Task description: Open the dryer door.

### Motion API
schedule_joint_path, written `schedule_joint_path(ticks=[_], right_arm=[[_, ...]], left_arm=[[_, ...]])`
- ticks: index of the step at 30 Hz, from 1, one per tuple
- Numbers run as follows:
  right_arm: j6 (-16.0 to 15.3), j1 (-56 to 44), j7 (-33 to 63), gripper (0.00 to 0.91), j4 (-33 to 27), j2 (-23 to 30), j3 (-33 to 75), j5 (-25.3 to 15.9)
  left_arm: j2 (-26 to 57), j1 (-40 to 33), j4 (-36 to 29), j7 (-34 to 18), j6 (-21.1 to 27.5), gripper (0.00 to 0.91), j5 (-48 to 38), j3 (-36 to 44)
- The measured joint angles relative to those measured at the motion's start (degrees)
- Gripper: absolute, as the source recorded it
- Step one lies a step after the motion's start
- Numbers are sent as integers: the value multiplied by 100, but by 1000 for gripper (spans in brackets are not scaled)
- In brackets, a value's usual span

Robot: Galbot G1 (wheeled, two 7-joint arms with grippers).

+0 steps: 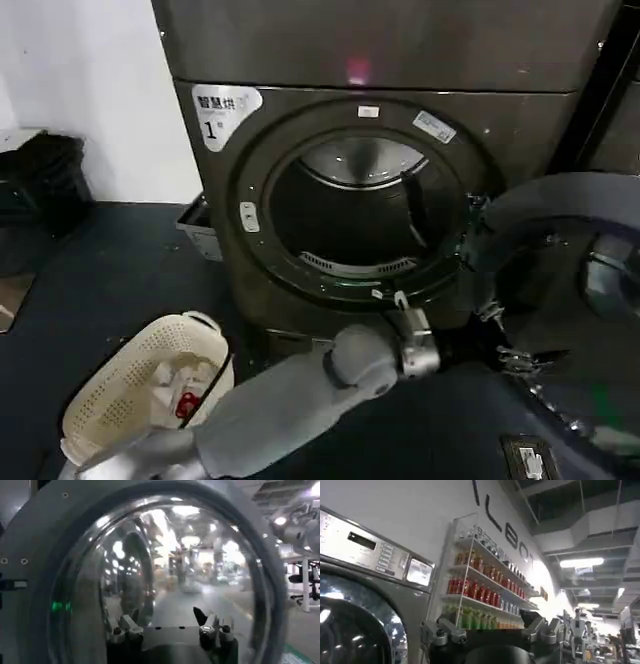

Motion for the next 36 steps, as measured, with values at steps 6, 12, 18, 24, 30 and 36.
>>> schedule_joint_path(ticks=[6,12,18,24,30,36], right_arm=[[3,-8,-9,907,-10,-21,17,2],[9,-23,-23,907,-37,-52,68,7],[15,-49,-31,907,-18,-53,88,10],[28,-88,-42,907,2,-38,105,20],[31,-100,-47,907,2,-39,118,25],[30,-75,-50,907,46,-61,92,25]], left_arm=[[-257,-46,216,-57,-5,907,67,31],[-427,-115,415,-193,-4,907,205,35],[-487,-138,480,-311,-5,907,245,46],[-485,-183,611,-569,-199,907,408,66],[-485,-130,491,-655,-241,907,383,55],[-387,-28,204,-640,-534,907,-16,45]])
